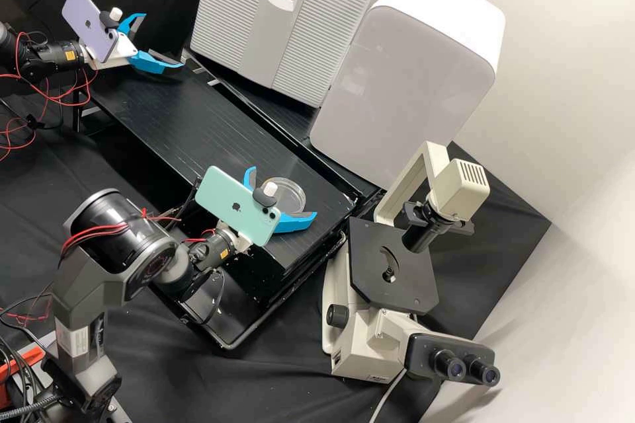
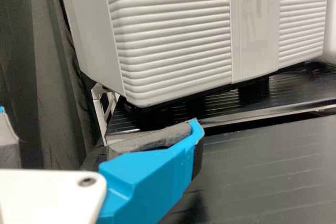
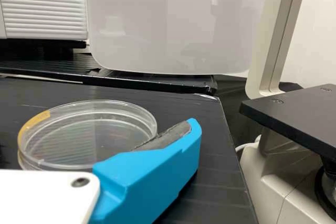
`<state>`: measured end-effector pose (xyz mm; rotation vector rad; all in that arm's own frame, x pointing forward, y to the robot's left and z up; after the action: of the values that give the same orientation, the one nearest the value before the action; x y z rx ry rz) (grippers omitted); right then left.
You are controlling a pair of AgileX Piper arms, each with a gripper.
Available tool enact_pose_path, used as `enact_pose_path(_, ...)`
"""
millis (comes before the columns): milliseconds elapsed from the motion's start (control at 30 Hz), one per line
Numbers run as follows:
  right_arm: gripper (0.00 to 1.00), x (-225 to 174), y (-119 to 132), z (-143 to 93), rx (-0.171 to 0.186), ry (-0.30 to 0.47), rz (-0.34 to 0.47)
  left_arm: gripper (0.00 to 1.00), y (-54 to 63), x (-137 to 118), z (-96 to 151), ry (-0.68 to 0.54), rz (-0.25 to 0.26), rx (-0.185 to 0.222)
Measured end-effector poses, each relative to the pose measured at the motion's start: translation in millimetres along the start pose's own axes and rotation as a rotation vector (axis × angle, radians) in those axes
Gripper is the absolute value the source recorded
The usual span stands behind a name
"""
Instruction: Place the petri dish on the microscope
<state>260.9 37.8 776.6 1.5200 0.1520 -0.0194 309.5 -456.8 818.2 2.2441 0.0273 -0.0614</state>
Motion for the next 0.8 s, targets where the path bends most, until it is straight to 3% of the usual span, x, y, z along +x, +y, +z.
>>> enact_pose_path(100,1.0,0.0,0.0,0.0,0.0,0.0,0.0,1.0,0.0,0.0,0.0,0.0,0.0,0.0)
enact_pose_path(133,0.0,0.3,-0.8,0.7,0.0,-0.002,-0.002,1.0,0.0,0.0,0.0,0.0,0.0,0.0)
enact_pose_path(800,0.0,1.2,-3.3,3.0,0.0,-0.009,-0.01,1.0,0.0,0.0,0.0,0.0,0.0,0.0)
